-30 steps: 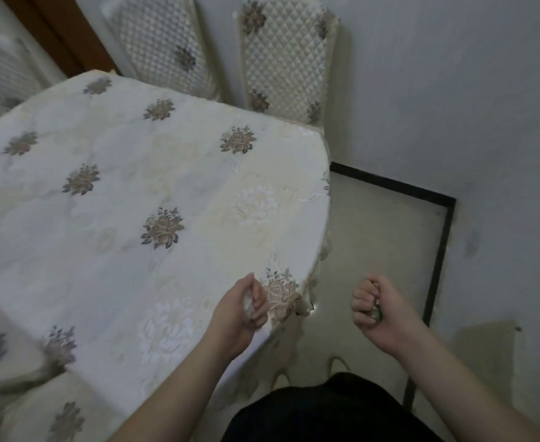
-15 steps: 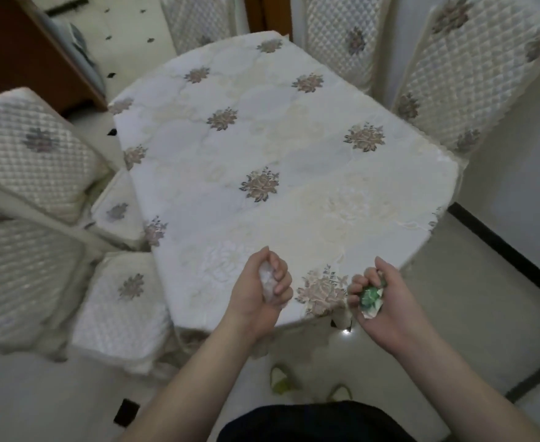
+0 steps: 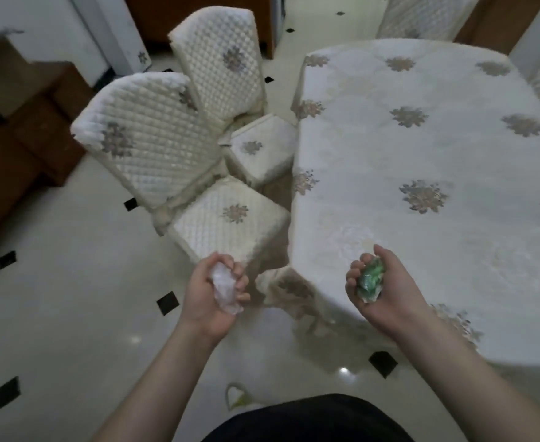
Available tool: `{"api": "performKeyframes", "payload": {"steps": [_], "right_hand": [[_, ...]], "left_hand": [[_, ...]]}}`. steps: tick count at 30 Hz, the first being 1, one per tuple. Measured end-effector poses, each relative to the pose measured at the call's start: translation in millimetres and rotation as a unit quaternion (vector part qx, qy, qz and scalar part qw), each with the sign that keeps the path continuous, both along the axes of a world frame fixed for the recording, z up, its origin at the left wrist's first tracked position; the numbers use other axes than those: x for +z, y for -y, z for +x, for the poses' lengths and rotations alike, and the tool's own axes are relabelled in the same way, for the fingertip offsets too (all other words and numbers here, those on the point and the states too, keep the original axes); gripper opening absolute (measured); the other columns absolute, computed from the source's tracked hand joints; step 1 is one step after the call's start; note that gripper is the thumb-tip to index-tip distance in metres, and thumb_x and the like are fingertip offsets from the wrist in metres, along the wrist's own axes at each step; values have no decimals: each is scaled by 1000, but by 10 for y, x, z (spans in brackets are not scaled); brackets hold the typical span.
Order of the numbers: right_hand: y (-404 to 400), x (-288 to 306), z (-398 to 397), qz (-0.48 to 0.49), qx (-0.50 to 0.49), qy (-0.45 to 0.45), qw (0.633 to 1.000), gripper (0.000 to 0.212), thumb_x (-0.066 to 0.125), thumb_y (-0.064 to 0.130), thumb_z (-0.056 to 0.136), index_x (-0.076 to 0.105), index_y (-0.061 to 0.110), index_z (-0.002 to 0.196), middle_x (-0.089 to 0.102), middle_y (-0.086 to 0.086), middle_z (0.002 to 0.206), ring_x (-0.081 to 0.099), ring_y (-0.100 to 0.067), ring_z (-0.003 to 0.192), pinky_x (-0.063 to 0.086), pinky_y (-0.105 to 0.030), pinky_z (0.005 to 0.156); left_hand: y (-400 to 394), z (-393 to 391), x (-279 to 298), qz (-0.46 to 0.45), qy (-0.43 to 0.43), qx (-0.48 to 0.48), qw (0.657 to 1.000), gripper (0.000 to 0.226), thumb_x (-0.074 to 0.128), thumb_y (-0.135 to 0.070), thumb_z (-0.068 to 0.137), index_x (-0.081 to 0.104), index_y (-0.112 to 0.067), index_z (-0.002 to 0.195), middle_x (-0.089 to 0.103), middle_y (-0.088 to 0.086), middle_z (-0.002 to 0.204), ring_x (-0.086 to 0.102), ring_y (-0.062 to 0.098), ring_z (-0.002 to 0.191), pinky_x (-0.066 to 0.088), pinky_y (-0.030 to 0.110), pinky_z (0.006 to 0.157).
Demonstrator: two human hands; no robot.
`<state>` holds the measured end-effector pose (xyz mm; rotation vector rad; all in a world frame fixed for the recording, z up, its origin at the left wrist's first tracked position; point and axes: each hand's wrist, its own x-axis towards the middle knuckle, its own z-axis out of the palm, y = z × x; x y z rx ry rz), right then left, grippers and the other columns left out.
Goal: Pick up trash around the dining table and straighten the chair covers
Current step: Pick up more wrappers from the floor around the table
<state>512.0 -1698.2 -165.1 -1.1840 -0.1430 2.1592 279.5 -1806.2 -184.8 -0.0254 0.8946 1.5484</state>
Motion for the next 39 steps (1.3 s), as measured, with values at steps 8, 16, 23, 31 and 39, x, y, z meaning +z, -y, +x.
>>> {"api": "performKeyframes", "payload": {"steps": [8,16,23,31,39], "right_hand": [[402,169,-2171,47,133,-11,990,32,47,36,93,50,20,66,47,4,59,46,-10,45,43,-18,43],[905,325,-3508,48,230,-15,972,33,47,39,94,48,21,66,48,4,57,48,-10,46,43,-16,42],[997,231,-4354,35,301,-16,953,31,47,39,94,51,19,71,52,1,63,53,-12,52,45,-18,45],[815,128,-5605,-10,374,-50,926,31,46,40,94,52,17,74,53,-2,64,51,-13,50,44,-19,44],[689,274,-6768,16,434,-54,899,33,44,41,95,53,16,75,55,-2,63,52,-13,51,44,-20,43]], "left_hand": [[1275,-1901,323,32,-84,143,986,36,83,-37,52,60,-19,73,55,1,75,53,13,60,44,19,47],[1814,-2595,389,-8,-42,279,959,10,55,-27,79,61,-19,80,52,2,74,48,14,57,42,18,46],[1858,-3013,263,-7,-2,339,941,13,52,-31,80,58,-19,81,53,1,72,49,13,55,35,17,42],[1578,-4043,211,-70,-18,392,917,11,56,-29,77,59,-18,78,51,2,73,48,14,56,38,18,43],[1263,-5002,529,-17,-22,376,926,16,54,-31,81,60,-16,80,59,7,75,53,17,56,40,19,41]]}}
